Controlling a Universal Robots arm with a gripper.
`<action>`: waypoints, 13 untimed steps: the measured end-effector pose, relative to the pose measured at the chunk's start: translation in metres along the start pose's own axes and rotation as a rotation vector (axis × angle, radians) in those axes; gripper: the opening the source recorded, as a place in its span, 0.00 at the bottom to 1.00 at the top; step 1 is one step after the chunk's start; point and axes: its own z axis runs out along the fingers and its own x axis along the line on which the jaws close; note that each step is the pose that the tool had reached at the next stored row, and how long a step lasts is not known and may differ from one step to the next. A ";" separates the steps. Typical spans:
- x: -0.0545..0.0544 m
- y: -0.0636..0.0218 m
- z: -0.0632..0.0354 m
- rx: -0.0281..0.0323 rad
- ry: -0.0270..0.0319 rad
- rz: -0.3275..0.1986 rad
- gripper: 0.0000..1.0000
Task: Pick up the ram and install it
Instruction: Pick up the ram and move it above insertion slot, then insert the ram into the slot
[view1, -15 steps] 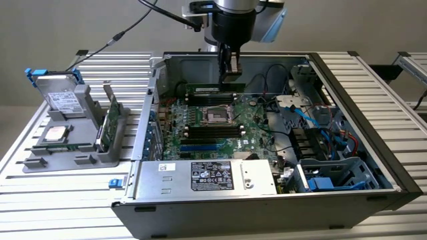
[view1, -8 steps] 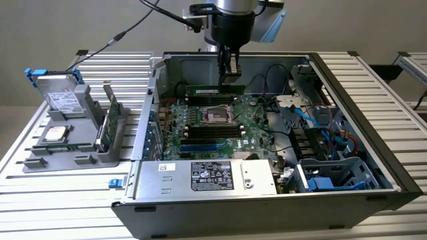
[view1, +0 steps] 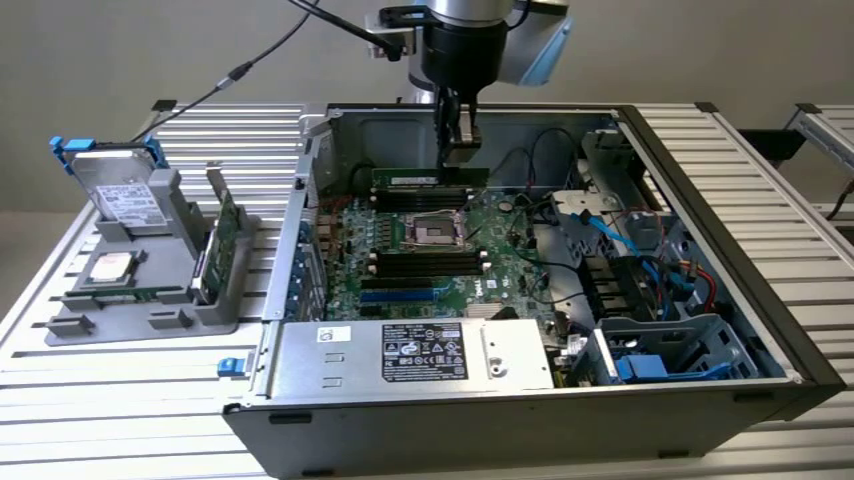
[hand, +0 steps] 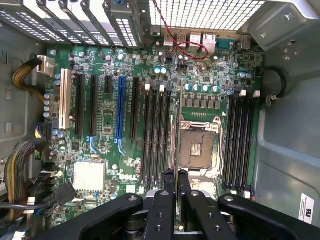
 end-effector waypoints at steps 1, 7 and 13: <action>0.000 0.0000 0.0000 0.0000 0.0000 0.000 0.13; 0.000 0.0000 0.0000 0.0000 0.0001 0.000 0.13; 0.000 0.0000 0.0002 -0.0001 0.0004 0.000 0.13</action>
